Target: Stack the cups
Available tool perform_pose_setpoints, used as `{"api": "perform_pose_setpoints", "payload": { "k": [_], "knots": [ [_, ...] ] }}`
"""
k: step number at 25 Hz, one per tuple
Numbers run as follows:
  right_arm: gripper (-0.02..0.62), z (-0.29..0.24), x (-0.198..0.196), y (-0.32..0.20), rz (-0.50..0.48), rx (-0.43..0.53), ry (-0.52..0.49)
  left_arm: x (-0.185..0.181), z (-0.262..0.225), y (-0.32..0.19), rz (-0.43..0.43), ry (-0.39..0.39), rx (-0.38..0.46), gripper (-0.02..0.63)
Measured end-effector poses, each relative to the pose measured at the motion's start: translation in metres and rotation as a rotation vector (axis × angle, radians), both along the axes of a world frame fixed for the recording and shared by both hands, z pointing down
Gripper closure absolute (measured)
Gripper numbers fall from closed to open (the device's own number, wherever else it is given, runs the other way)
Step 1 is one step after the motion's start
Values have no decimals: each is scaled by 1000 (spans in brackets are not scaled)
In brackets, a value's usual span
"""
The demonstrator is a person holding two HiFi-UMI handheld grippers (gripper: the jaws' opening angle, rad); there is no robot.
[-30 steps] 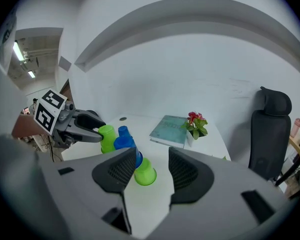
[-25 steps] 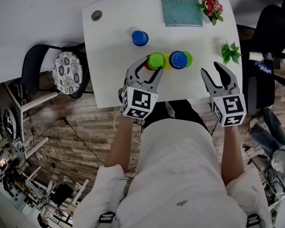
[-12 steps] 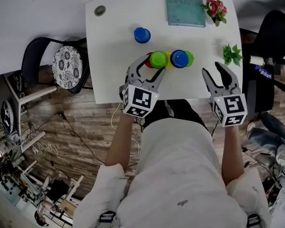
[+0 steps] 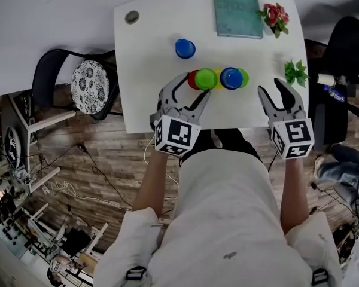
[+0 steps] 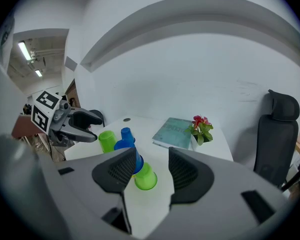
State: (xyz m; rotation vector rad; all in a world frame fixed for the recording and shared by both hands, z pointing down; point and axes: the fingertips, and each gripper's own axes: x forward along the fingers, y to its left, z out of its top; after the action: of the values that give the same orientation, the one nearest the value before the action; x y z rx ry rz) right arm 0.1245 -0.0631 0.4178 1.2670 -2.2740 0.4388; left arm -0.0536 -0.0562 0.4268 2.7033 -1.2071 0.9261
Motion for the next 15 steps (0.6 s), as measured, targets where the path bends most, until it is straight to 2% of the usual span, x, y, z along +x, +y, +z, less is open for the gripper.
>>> {"api": "perform_pose_setpoints", "payload": {
  "k": [9,15],
  "knots": [
    [388,-6,2,-13,77,13,6,-36,-19,-12,-17,-14,52,333],
    [387,-7,-2,-12,128,7,26,-59,-3,-38,-29,-12,21,333]
  ]
}}
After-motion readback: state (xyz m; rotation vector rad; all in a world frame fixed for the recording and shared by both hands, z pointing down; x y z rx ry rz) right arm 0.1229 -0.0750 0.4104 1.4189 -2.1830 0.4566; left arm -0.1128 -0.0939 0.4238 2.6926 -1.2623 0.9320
